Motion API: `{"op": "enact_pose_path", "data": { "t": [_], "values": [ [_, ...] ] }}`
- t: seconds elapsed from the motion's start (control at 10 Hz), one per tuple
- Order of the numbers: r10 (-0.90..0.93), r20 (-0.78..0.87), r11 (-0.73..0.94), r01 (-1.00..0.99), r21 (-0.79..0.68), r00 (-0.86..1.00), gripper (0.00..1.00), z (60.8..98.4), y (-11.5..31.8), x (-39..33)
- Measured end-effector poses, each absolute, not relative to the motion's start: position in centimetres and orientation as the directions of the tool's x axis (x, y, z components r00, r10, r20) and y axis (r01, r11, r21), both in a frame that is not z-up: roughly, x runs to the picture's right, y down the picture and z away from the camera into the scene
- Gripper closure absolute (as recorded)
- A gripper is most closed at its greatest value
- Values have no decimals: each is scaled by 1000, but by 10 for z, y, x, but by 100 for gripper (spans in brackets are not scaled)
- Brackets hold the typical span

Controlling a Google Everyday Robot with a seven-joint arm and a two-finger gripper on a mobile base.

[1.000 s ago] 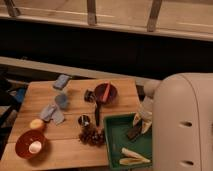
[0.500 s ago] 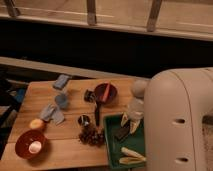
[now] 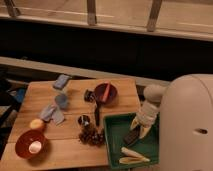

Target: Wipe tray with eraser

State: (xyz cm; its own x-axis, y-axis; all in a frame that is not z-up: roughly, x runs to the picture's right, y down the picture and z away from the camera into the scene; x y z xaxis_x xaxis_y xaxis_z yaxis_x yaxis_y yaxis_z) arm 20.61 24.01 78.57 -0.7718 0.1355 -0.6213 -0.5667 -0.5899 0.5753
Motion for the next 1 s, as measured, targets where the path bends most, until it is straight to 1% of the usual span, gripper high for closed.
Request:
{"op": "enact_pose_path", "data": {
  "t": [0.2, 0.4, 0.6, 0.8, 1.0],
  "values": [
    [138, -626, -604, -566, 561, -768, 100, 782, 241, 230],
    [147, -639, -621, -573, 535, -755, 100, 782, 234, 236],
    [150, -669, -636, -590, 498, -728, 100, 784, 226, 219],
    [153, -698, -638, -609, 471, -700, 100, 788, 221, 185],
    [146, -703, -628, -615, 478, -696, 100, 789, 221, 165]
  ]
}}
